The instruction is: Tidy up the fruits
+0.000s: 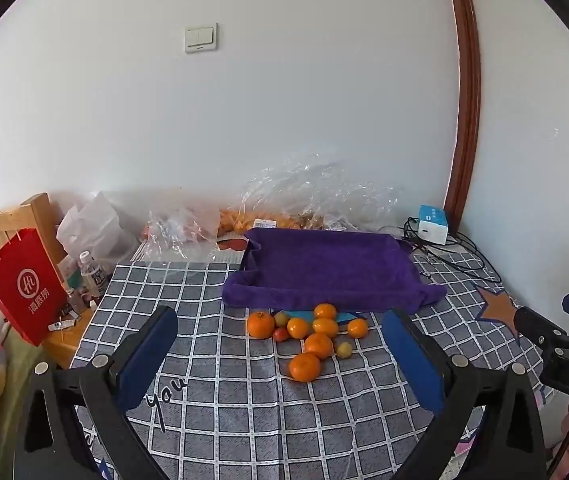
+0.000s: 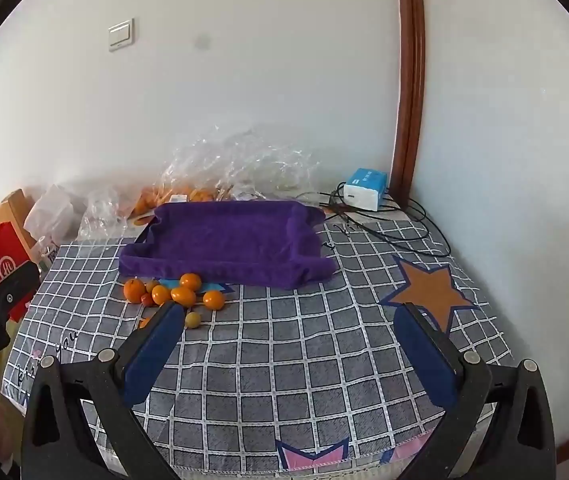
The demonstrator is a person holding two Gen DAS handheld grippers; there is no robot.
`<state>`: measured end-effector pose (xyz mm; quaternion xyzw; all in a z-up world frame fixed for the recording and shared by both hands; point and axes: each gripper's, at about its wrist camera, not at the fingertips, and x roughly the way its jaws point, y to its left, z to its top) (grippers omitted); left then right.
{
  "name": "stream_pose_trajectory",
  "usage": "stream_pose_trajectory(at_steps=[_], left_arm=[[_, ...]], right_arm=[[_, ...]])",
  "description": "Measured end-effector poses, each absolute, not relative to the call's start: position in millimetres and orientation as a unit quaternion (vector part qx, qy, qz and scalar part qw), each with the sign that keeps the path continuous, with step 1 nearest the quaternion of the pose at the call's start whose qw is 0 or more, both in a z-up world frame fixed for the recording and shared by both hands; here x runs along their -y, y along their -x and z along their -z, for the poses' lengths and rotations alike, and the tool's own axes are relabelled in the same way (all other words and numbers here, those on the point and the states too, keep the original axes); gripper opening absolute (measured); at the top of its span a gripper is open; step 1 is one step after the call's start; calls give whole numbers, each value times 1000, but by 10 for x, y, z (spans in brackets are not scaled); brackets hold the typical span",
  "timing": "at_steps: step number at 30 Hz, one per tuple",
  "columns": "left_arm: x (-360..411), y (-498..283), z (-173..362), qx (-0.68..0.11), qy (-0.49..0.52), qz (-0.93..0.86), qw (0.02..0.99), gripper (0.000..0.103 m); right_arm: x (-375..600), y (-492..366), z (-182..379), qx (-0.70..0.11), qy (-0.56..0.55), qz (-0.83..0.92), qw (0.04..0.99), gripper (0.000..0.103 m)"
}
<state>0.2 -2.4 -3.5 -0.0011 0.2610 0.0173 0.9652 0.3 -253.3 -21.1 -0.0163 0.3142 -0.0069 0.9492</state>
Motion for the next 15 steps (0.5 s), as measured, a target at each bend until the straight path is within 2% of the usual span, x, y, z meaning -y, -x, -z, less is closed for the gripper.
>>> stream_pose_trajectory(at_steps=[15], left_arm=[[-24,0,117,-268,13,-18,963,103]], right_arm=[[2476,14,245,-312,27,10,950,103]])
